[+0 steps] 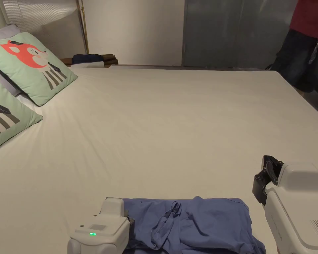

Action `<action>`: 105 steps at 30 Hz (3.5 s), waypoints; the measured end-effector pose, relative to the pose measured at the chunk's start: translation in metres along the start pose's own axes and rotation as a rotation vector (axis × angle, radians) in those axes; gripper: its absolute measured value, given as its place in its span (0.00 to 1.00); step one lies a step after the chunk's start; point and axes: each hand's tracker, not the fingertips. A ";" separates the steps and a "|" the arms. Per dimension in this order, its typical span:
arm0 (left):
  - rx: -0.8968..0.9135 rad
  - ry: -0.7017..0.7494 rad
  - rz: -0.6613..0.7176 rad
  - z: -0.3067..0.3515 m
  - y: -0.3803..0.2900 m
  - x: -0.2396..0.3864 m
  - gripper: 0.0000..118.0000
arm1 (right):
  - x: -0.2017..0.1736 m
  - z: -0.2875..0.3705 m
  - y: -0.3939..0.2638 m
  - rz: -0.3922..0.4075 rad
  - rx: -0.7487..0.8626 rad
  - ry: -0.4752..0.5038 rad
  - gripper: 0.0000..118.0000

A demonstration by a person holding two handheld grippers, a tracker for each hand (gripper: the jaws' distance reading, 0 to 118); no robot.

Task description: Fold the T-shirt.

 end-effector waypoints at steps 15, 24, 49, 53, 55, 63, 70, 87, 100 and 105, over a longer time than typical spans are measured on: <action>-0.054 -0.249 -0.037 -0.011 0.003 0.107 0.00 | 0.025 0.004 -0.002 -0.008 -0.014 -0.052 0.00; 0.043 -0.411 0.180 0.028 0.050 0.041 0.00 | 0.018 0.003 0.000 -0.007 -0.010 -0.037 0.00; -0.276 -0.563 0.594 -0.031 0.009 -0.150 0.86 | -0.004 -0.011 -0.010 -0.001 -0.056 -0.002 0.00; -0.270 -0.523 0.598 -0.032 0.008 -0.143 0.48 | -0.003 -0.013 -0.011 0.002 -0.064 -0.007 0.00; -0.262 -0.473 0.531 -0.031 0.007 -0.139 0.29 | -0.002 -0.014 -0.011 -0.006 -0.067 -0.004 0.00; -0.194 -0.440 0.404 -0.005 0.020 -0.147 0.04 | -0.005 -0.015 -0.007 -0.004 -0.057 0.009 0.00; -0.170 -0.329 0.345 0.035 0.037 -0.191 0.04 | -0.009 -0.017 -0.004 -0.014 -0.049 0.026 0.00; -0.192 -0.204 0.092 0.050 0.090 -0.073 0.04 | -0.013 -0.012 -0.005 -0.023 -0.047 0.056 0.00; -0.281 -0.402 0.063 -0.007 0.092 0.057 0.04 | 0.021 0.000 -0.005 -0.030 -0.039 -0.007 0.00; -0.346 -0.402 0.025 -0.022 0.083 0.091 0.06 | 0.032 0.002 -0.006 -0.040 -0.044 -0.029 0.00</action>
